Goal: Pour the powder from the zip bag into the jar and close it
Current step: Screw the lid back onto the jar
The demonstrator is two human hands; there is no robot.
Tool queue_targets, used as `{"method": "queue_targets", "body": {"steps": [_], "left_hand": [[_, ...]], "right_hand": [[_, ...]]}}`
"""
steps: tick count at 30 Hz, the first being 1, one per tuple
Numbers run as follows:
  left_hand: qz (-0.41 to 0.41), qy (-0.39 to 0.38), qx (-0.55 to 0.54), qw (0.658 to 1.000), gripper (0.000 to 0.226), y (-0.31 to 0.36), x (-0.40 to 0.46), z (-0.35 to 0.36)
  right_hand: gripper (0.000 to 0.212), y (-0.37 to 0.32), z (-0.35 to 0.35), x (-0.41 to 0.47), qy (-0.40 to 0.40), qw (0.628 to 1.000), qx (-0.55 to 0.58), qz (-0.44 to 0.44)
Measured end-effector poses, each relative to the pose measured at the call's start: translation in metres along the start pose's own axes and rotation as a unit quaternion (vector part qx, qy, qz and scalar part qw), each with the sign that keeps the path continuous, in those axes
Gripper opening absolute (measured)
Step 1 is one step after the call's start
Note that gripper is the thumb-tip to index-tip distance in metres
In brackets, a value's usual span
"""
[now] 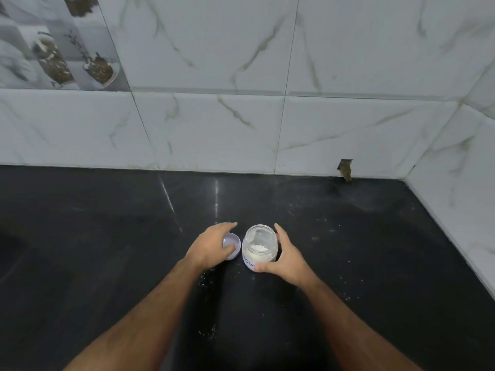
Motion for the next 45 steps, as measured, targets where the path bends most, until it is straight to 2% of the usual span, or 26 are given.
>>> {"method": "queue_targets", "body": {"steps": [8, 12, 14, 19, 23, 27, 30, 33, 37, 39, 41, 45], "left_hand": [[-0.018, -0.004, -0.010, 1.000, 0.068, -0.006, 0.000, 0.010], [-0.039, -0.005, 0.004, 0.999, 0.068, -0.015, -0.002, 0.008], [-0.052, -0.005, 0.015, 0.999, 0.068, -0.020, -0.001, 0.008], [-0.082, -0.018, 0.047, 0.995, 0.082, -0.022, 0.004, 0.010], [-0.056, -0.069, 0.122, 0.989, 0.102, -0.008, 0.011, 0.014], [-0.048, -0.097, 0.159, 0.981, 0.096, -0.004, 0.019, 0.019], [-0.060, -0.099, 0.111, 0.987, 0.089, -0.007, 0.022, 0.022], [-0.074, -0.066, 0.054, 0.994, 0.087, -0.008, 0.024, 0.020], [-0.127, 0.059, -0.099, 0.985, 0.080, 0.002, 0.032, 0.001], [-0.155, 0.125, -0.205, 0.958, 0.067, 0.013, 0.037, -0.012], [-0.175, 0.146, -0.322, 0.919, 0.061, 0.026, 0.044, -0.021], [-0.171, 0.169, -0.483, 0.842, 0.074, 0.044, 0.065, -0.034]], "right_hand": [[0.129, 0.012, 0.022, 0.002, 0.071, 0.997, 0.020, -0.020], [0.091, 0.006, 0.023, 0.004, 0.115, 0.992, 0.046, -0.026], [0.083, 0.000, 0.020, 0.007, 0.125, 0.991, 0.050, -0.026], [0.083, -0.009, 0.001, 0.008, 0.150, 0.986, 0.057, -0.034], [0.087, -0.013, -0.018, 0.007, 0.155, 0.985, 0.070, -0.024], [0.084, -0.014, -0.032, 0.001, 0.155, 0.984, 0.091, -0.014], [0.086, -0.012, -0.036, -0.004, 0.158, 0.982, 0.102, -0.010], [0.086, -0.012, -0.037, -0.010, 0.155, 0.982, 0.108, -0.009], [0.087, -0.013, -0.038, -0.012, 0.147, 0.981, 0.123, -0.009], [0.088, -0.017, -0.037, -0.011, 0.138, 0.982, 0.129, -0.016], [0.088, -0.023, -0.036, -0.010, 0.130, 0.982, 0.133, -0.028], [0.086, -0.036, -0.035, -0.011, 0.123, 0.980, 0.149, -0.050]]}}
Point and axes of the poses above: each hand's wrist, its own x-axis towards the middle knuckle, its own z-axis out of the palm, y = z × x, the point moved 5 cm from there along x, towards the middle knuckle, and after that the axes turned 8 degrees about z, right-handed, at the moved point
